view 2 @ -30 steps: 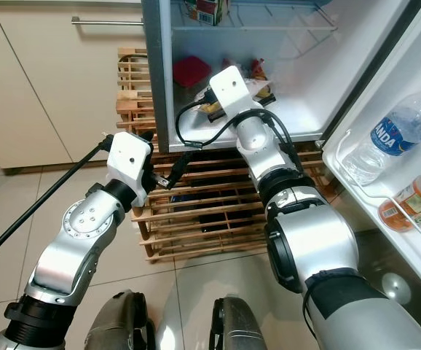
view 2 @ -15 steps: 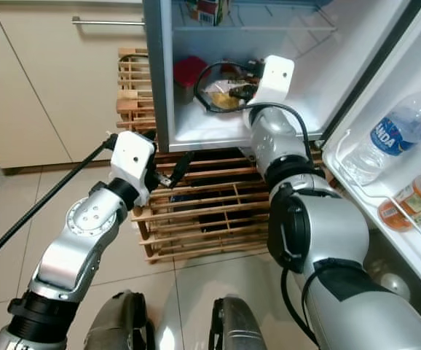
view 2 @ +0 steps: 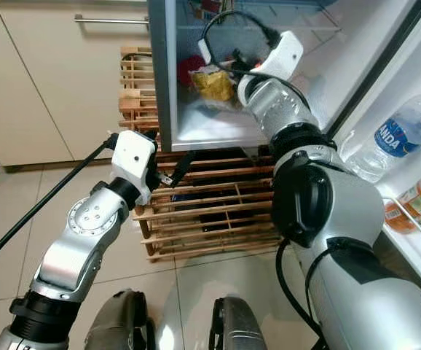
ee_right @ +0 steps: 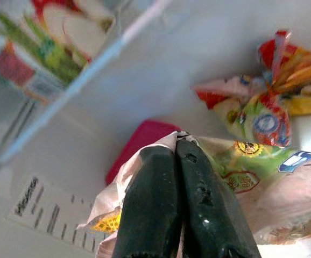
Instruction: Restocking fridge
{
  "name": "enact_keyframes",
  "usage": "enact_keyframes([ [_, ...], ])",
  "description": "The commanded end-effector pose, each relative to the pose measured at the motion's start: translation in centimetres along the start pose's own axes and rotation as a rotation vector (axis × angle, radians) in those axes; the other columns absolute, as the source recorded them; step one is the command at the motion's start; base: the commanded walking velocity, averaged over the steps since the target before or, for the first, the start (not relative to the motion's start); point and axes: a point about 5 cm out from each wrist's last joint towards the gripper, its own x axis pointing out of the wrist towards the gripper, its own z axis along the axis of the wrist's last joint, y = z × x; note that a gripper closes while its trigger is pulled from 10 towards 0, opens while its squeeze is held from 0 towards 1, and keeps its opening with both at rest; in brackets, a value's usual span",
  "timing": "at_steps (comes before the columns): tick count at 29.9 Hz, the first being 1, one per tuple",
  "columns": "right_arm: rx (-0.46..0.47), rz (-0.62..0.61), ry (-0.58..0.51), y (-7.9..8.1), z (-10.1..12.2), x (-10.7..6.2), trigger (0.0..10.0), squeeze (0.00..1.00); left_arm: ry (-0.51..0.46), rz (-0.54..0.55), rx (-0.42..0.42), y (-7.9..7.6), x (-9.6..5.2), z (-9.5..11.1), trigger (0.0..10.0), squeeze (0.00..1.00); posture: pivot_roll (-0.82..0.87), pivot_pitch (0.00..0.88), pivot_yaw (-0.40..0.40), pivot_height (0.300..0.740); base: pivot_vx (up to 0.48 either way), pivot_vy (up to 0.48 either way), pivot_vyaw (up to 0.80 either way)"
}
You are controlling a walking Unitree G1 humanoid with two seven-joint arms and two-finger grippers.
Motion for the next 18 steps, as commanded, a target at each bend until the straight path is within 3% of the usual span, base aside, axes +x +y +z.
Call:
enact_keyframes([
  [1,0.077,-0.052,-0.147,-0.3,3.5,-0.5,0.0,0.0,-0.007,0.006,-0.006,-0.1,0.0,0.1,10.0,0.0,0.0,0.081,-0.11,0.675,0.0,0.0,0.0],
  [6,0.134,-0.097,-0.21,-1.1,4.4,-0.7,0.0,0.0,-0.008,0.01,-0.008,-0.1,0.0,0.1,10.0,0.0,0.0,0.079,-0.117,0.675,0.0,0.0,0.0],
  [10,0.143,-0.125,-0.162,-1.5,3.1,-0.5,0.0,0.0,-0.009,0.014,-0.009,-0.2,0.0,0.2,10.0,0.0,0.0,0.082,-0.119,0.675,0.0,0.0,0.0],
  [13,0.21,-0.138,-0.128,-1.6,2.0,-0.4,0.0,0.0,-0.01,0.016,-0.011,-0.2,0.0,0.1,10.0,0.0,0.0,0.082,-0.123,0.675,0.0,0.0,0.0],
  [18,0.166,-0.161,-0.092,-1.8,0.8,-0.2,0.0,0.0,-0.007,0.021,-0.013,-0.1,0.0,0.1,10.0,0.0,0.0,0.079,-0.132,0.675,0.0,0.0,0.0],
])
